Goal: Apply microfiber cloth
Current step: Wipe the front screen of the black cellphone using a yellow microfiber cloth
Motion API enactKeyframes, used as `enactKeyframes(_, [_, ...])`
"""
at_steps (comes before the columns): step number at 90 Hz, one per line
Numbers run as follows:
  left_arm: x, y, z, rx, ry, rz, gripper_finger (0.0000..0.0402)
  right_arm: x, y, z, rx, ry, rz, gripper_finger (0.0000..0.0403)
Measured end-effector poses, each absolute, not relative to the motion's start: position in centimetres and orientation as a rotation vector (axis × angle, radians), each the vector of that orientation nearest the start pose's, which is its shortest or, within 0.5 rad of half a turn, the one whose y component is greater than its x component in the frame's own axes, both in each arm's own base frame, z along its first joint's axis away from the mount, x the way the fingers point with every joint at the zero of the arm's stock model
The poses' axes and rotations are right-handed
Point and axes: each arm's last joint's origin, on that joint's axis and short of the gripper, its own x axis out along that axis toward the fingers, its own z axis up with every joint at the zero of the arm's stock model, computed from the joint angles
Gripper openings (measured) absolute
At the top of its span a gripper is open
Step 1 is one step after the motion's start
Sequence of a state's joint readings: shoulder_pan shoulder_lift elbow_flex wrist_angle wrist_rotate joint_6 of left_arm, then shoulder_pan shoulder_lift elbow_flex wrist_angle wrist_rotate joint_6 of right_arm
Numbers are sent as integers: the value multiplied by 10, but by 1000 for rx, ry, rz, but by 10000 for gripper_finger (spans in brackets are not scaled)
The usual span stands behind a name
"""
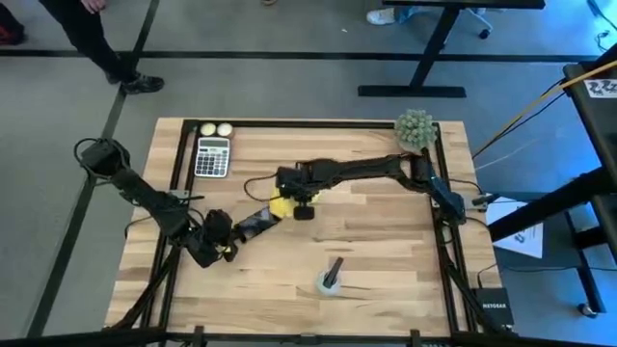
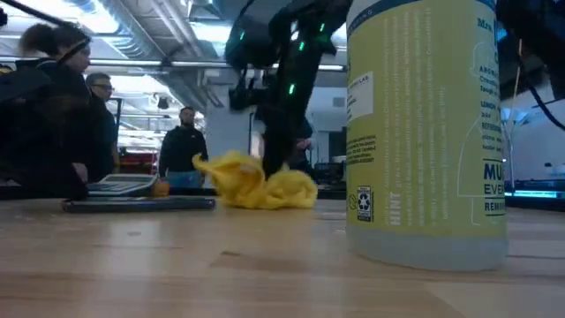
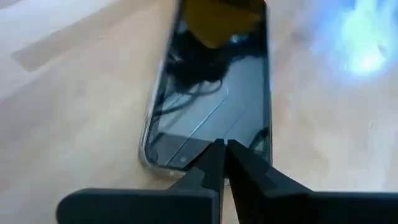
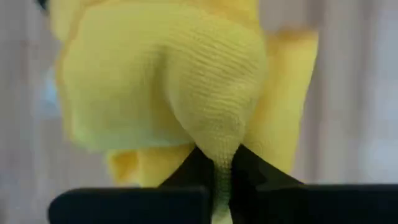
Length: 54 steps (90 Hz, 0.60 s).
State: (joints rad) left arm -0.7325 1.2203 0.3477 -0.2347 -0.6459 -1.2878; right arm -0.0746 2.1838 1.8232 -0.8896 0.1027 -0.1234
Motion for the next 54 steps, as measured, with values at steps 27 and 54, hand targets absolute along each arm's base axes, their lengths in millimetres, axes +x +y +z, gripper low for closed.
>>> enactKeyframes(27, [155,-113,183,-432,697,398,1,438,-39,200,-96,1362,-82,17])
enactKeyframes(54, [159,-122,180,-486,718,378,1,429,-41,209,-100,1456,-137,181])
